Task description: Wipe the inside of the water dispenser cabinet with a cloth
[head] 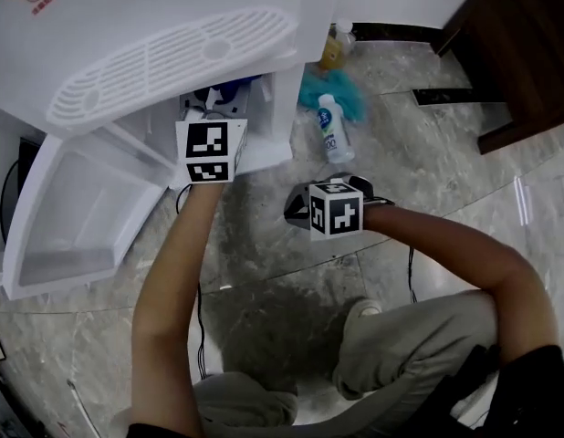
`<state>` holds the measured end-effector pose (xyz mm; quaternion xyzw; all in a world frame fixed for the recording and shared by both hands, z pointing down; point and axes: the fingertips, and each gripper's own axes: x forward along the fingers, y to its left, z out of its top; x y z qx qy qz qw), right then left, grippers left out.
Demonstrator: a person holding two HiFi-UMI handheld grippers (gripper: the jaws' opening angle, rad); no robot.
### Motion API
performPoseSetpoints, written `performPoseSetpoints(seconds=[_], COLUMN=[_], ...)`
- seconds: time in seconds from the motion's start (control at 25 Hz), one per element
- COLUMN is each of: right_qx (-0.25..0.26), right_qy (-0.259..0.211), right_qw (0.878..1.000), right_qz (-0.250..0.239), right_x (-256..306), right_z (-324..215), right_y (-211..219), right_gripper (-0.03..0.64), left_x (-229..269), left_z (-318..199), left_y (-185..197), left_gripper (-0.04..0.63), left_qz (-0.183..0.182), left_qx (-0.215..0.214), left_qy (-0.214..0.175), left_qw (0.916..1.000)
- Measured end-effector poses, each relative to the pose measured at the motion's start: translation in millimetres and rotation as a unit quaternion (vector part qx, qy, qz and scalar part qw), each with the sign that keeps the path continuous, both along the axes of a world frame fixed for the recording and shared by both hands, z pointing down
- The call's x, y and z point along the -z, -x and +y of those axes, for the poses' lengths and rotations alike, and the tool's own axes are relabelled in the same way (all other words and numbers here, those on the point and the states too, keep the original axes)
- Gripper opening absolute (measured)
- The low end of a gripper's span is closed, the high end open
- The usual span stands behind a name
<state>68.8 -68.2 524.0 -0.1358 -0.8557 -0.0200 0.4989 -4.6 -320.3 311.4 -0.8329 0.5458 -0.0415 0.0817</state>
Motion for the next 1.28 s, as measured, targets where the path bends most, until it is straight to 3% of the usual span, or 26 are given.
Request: performPoseSetpoints(seconds=[0.16, 0.28, 0.48, 0.56, 0.76, 0.96, 1.16, 1.28], right_qx=[0.031, 0.052, 0.029, 0.023, 0.041, 0.061, 0.055, 0.037], right_qy=[0.005, -0.006, -0.015, -0.013, -0.016, -0.018, 0.001, 0.025], right_qw=[0.999, 0.998, 0.999, 1.000, 0.999, 0.997, 0.998, 0.999], right_qz=[0.024, 0.029, 0.002, 0.006, 0.031, 0.039, 0.019, 0.005], right_x=[-11.3, -10.0, 8.4, 8.8, 2.2, 0.1, 6.9, 12.5], right_z=[20.5, 24.2, 11.6, 12.5, 21.7, 29.5, 36.2, 40.3], right_y=[-5.7, -4.2, 4.1, -1.9, -24.9, -26.9, -6.9, 1.1], right_gripper=[-0.002, -0.002, -0.002, -0.002, -0.002, -0.002, -0.002, -0.002], left_x=[30.5, 42.7, 56.3, 59.7, 67.5, 61.2, 53.5, 55.1], left_z=[8.7, 9.9, -12.3, -24.2, -56.2, -45.8, -11.3, -17.0], left_y=[3.4, 5.7, 4.2, 8.3, 16.7, 11.2, 2.1, 2.5], left_gripper=[0.181, 0.181, 0.181, 0.181, 0.181, 0.181, 0.179, 0.180], left_qz=[0.093, 0.142, 0.211, 0.207, 0.148, 0.121, 0.151, 0.143], left_qx=[0.015, 0.023, 0.022, 0.032, 0.062, 0.055, 0.059, 0.059], left_qy=[-0.056, -0.080, -0.096, -0.100, -0.097, -0.097, -0.103, -0.101], left_qw=[0.9939, 0.9863, 0.9726, 0.9728, 0.9822, 0.9864, 0.9814, 0.9827])
